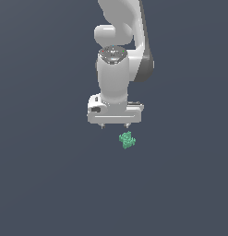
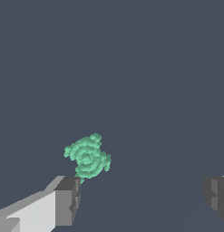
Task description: Pick up the object and move it to a goal position.
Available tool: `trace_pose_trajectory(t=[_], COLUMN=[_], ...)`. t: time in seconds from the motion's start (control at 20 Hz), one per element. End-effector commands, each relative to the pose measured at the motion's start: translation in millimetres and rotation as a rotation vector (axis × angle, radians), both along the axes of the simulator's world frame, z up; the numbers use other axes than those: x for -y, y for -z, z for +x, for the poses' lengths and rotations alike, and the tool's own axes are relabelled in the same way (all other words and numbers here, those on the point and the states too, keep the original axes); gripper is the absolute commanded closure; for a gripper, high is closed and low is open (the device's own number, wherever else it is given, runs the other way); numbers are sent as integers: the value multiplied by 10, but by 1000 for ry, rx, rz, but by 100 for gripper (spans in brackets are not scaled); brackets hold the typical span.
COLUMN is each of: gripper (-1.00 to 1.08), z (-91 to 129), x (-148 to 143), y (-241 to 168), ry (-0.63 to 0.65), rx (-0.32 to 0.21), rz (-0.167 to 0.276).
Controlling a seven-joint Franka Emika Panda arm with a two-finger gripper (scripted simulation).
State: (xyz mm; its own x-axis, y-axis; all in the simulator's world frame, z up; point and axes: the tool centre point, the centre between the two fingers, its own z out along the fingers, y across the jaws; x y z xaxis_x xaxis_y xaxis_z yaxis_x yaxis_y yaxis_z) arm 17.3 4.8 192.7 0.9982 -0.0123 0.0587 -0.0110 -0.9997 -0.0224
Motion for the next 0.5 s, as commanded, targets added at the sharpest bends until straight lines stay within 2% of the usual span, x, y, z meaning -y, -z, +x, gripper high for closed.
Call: trace_pose_trajectory(t=[0.0,0.45], gripper=[-92,-92], z=[0,-18], x=[0,-98], y=[0,52], ry=[0,-61], rx=[0,-17], rz=[0,-3])
